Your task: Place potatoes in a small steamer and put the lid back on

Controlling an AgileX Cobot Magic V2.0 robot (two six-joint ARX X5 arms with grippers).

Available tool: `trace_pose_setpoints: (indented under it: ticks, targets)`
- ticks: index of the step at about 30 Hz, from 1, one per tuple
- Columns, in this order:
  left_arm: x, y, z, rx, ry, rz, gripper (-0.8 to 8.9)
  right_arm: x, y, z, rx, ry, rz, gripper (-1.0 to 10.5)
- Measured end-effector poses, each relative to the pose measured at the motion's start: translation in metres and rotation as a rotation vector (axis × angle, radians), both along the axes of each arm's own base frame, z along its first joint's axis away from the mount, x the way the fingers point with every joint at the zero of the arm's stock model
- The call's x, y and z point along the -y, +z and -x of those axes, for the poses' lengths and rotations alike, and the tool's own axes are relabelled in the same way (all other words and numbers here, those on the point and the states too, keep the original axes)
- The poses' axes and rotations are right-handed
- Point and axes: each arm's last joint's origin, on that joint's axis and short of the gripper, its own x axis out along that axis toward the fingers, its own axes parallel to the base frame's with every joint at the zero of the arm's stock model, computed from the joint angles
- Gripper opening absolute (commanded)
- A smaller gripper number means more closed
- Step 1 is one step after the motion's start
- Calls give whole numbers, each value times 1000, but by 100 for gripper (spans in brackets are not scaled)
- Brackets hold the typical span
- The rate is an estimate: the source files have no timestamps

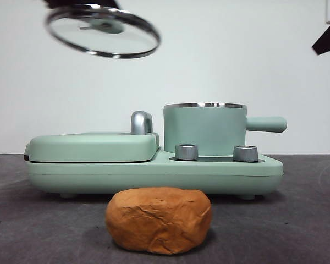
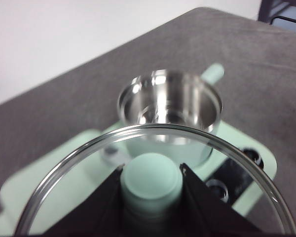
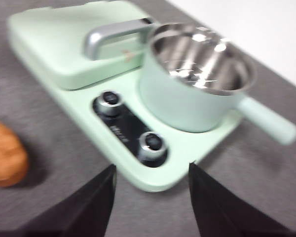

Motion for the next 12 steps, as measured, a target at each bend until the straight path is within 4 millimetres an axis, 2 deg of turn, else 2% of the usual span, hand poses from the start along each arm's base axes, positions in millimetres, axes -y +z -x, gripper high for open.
trace_pose_setpoints:
  ticks: [6,12]
  targets:
    - [-33,-7,40,-14,104,52,16,-23,-7,-7,-90,130,42,321]
    - [-52,-3,68,-23,183,54,16,-53,-6,-16,-155,262,85,321]
